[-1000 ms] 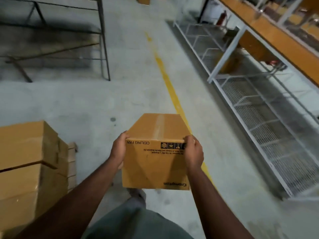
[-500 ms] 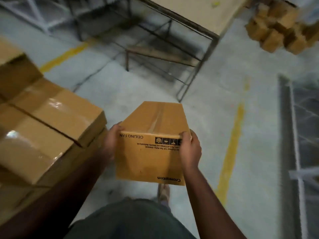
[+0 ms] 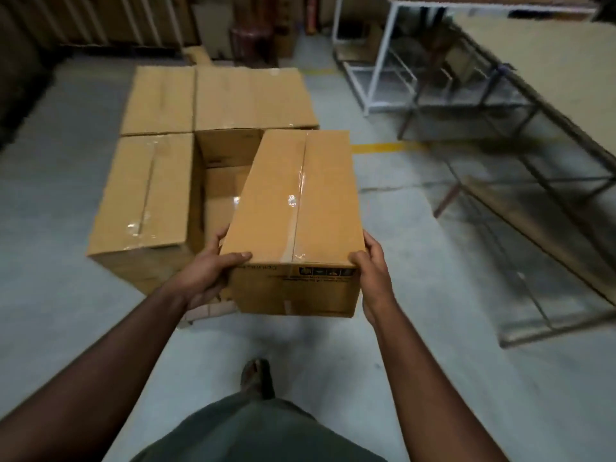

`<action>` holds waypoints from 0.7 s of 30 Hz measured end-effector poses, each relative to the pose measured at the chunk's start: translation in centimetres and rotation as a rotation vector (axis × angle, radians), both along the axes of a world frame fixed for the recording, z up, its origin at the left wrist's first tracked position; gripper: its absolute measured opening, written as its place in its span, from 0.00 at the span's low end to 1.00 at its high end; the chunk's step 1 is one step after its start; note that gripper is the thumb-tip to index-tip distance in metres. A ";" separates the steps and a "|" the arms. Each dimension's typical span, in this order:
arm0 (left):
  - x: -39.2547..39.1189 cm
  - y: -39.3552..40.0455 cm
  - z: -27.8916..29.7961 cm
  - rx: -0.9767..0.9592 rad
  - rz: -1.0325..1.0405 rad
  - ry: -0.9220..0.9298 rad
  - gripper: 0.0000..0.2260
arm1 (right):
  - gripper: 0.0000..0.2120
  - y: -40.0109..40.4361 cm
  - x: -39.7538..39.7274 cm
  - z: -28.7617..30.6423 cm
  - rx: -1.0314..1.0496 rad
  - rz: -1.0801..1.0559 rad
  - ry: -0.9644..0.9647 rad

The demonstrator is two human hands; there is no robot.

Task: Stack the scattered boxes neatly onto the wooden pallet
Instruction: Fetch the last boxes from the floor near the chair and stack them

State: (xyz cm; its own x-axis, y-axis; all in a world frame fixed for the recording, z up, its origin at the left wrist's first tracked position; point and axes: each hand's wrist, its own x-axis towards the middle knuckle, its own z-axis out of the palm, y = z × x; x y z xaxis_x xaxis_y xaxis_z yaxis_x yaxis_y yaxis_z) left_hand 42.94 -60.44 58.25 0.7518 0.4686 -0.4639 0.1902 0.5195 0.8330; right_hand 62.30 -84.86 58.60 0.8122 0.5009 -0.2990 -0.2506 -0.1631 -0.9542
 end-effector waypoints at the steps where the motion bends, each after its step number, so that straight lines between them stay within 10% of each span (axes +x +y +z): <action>1: -0.9 1.2 -0.5 -0.005 0.029 -0.006 0.40 | 0.34 1.6 0.6 -0.5 -0.022 0.102 0.006; 9: -2.4 12.3 -6.1 -0.084 0.097 0.035 0.46 | 0.35 15.0 5.8 -3.9 -0.233 0.558 0.074; 21: 0.2 20.9 -11.1 0.081 -0.008 0.277 0.44 | 0.37 24.6 7.4 -9.9 -0.295 0.539 0.176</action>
State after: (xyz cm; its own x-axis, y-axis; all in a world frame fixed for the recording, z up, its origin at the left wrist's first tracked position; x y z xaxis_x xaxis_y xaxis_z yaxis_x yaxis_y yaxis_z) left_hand 43.13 -39.57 47.13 0.6055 0.5072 -0.6133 0.4203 0.4506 0.7876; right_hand 69.72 -60.30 48.69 0.3959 0.7016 -0.5925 -0.2087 -0.5596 -0.8021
